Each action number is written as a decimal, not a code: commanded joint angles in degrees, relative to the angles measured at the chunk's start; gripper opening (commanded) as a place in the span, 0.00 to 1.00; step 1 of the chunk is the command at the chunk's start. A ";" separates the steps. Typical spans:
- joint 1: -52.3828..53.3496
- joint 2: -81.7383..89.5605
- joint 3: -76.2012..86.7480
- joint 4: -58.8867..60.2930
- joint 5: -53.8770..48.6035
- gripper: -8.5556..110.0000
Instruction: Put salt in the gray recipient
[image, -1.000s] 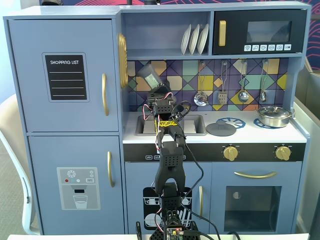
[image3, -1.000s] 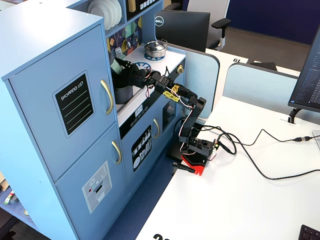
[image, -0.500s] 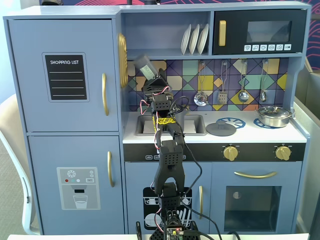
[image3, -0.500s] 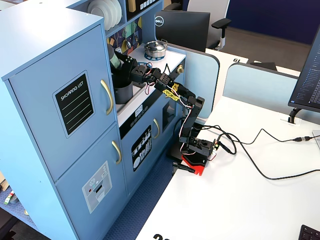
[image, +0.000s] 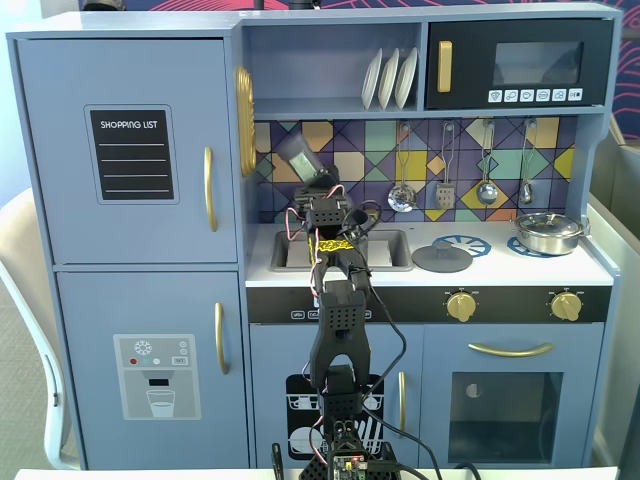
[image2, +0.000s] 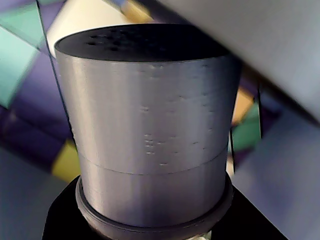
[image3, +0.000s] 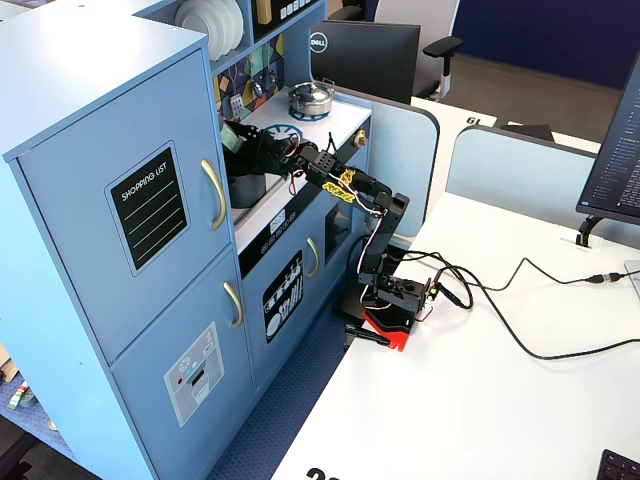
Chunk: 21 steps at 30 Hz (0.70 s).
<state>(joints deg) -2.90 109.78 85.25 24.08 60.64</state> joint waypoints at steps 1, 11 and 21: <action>-3.78 0.97 -9.23 -4.48 -3.43 0.07; -5.36 -3.16 -18.72 -1.76 -3.25 0.07; 0.97 2.90 -3.78 1.67 -0.88 0.07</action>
<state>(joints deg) -4.75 106.79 77.87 25.31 58.54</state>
